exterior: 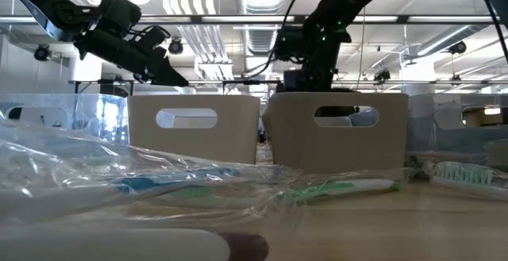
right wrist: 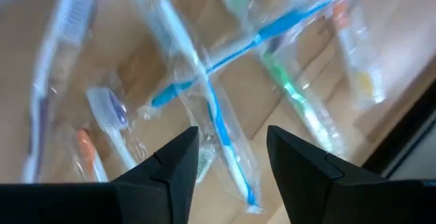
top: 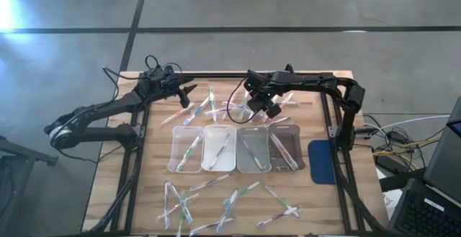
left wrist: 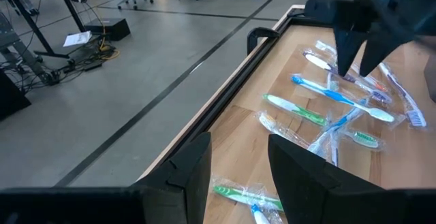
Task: Pick & Place Toothbrushes
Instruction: Put the blue toothbrush into the gray bin
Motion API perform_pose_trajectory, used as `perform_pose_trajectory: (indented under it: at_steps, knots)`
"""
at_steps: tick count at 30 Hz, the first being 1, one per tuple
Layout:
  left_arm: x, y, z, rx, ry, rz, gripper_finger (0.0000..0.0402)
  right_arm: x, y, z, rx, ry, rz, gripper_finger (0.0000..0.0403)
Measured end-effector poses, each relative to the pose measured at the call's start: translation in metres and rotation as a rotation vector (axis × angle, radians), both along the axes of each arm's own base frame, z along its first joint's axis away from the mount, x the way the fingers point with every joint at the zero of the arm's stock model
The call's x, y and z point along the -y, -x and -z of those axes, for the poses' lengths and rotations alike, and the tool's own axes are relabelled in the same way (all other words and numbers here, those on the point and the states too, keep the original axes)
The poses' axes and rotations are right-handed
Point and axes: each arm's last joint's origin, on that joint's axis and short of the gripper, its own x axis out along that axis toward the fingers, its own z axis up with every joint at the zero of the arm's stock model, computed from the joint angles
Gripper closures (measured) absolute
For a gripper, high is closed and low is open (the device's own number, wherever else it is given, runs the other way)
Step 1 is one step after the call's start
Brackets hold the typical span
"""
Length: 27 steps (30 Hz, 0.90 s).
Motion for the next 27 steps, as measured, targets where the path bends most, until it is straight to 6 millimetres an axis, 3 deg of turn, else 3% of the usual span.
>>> perform_pose_trajectory:
  at_steps: [10, 21, 27]
  knots:
    - [0.0, 0.0, 0.0, 0.0, 0.0, -0.001, 0.025, 0.002, -0.006, 0.028, -0.082, -0.011, -0.011, 0.0254]
    - [0.0, 0.0, 0.0, 0.0, 0.0, 0.0, 0.025, 0.004, -0.011, 0.048, -0.117, -0.025, -0.017, 0.0227]
    - [0.0, 0.0, 0.0, 0.0, 0.0, 0.0, 0.025, 0.004, -0.012, 0.051, -0.112, -0.021, -0.022, 0.0256]
